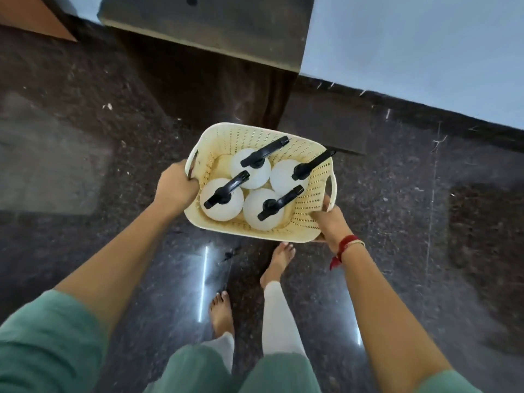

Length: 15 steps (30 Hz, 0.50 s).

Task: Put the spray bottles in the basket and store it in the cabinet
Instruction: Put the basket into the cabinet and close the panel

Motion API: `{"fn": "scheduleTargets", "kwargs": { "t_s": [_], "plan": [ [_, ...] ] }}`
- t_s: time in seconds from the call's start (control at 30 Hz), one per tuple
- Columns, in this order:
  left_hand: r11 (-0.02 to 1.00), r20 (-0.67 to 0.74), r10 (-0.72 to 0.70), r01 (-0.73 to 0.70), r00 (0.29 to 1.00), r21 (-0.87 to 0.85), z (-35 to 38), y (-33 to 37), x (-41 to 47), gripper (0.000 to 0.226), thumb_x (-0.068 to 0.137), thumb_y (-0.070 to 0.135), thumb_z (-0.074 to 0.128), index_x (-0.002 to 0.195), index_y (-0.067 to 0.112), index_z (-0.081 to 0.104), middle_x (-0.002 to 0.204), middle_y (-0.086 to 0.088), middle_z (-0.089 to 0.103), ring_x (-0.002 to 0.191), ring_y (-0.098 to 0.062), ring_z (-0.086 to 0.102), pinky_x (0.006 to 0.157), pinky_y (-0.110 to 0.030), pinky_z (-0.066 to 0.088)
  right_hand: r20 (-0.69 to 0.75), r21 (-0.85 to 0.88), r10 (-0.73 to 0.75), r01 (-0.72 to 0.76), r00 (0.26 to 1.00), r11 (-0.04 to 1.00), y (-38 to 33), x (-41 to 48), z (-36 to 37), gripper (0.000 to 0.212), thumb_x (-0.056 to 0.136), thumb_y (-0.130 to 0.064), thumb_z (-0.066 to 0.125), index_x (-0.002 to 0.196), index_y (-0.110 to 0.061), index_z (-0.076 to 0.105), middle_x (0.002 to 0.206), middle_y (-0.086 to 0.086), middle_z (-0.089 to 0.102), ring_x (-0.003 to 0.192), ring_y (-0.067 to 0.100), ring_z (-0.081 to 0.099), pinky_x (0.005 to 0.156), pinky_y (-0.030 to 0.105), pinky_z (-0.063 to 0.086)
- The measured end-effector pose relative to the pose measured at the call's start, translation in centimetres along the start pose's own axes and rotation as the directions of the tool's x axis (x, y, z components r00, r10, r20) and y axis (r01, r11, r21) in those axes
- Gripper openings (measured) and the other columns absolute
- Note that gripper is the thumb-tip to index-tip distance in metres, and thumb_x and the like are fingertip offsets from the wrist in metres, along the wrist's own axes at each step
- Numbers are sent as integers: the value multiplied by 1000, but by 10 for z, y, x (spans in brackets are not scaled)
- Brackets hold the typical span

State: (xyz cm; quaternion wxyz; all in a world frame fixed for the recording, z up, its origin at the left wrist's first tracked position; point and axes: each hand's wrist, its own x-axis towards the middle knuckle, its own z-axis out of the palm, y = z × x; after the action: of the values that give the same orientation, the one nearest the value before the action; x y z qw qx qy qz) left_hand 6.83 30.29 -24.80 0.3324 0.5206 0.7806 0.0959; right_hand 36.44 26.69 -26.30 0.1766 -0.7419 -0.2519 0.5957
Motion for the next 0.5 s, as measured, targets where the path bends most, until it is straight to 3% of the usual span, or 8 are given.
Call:
{"fn": "scheduleTargets", "kwargs": {
  "t_s": [0.07, 0.23, 0.4, 0.5],
  "plan": [
    [999, 17, 32, -33, 999, 19, 16, 19, 18, 13, 81, 0, 50, 85, 9, 58, 77, -5, 57, 73, -24, 52, 65, -30, 37, 1, 50, 22, -22, 1000, 999, 4, 22, -18, 45, 92, 4, 43, 104, -38, 54, 93, -5, 64, 81, 13, 61, 52, 34, 55],
    [995, 122, 87, -92, 989, 44, 64, 82, 50, 17, 83, 3, 51, 96, 4, 62, 87, -12, 65, 83, -32, 61, 67, -31, 43, -56, 147, 80, -71, 995, 987, 14, 57, -78, 48, 91, 7, 44, 109, -36, 54, 96, -6, 65, 88, 18, 61, 56, 34, 54],
    [991, 200, 128, -134, 971, 13, 111, 141, 73, 23, 83, 3, 50, 102, 7, 62, 94, -14, 68, 91, -36, 64, 71, -34, 45, -107, 212, 87, -63, 991, 975, 20, 82, -137, 53, 90, 12, 42, 127, -26, 52, 118, 7, 62, 107, 31, 59, 79, 52, 55],
    [990, 251, 131, -140, 959, 16, 134, 166, 87, 27, 83, 3, 49, 106, 9, 62, 90, -10, 64, 93, -36, 64, 70, -32, 43, -128, 243, 105, -71, 986, 967, 26, 97, -162, 55, 89, 13, 42, 131, -23, 50, 119, 8, 62, 110, 33, 58, 81, 54, 54]
  ]
}}
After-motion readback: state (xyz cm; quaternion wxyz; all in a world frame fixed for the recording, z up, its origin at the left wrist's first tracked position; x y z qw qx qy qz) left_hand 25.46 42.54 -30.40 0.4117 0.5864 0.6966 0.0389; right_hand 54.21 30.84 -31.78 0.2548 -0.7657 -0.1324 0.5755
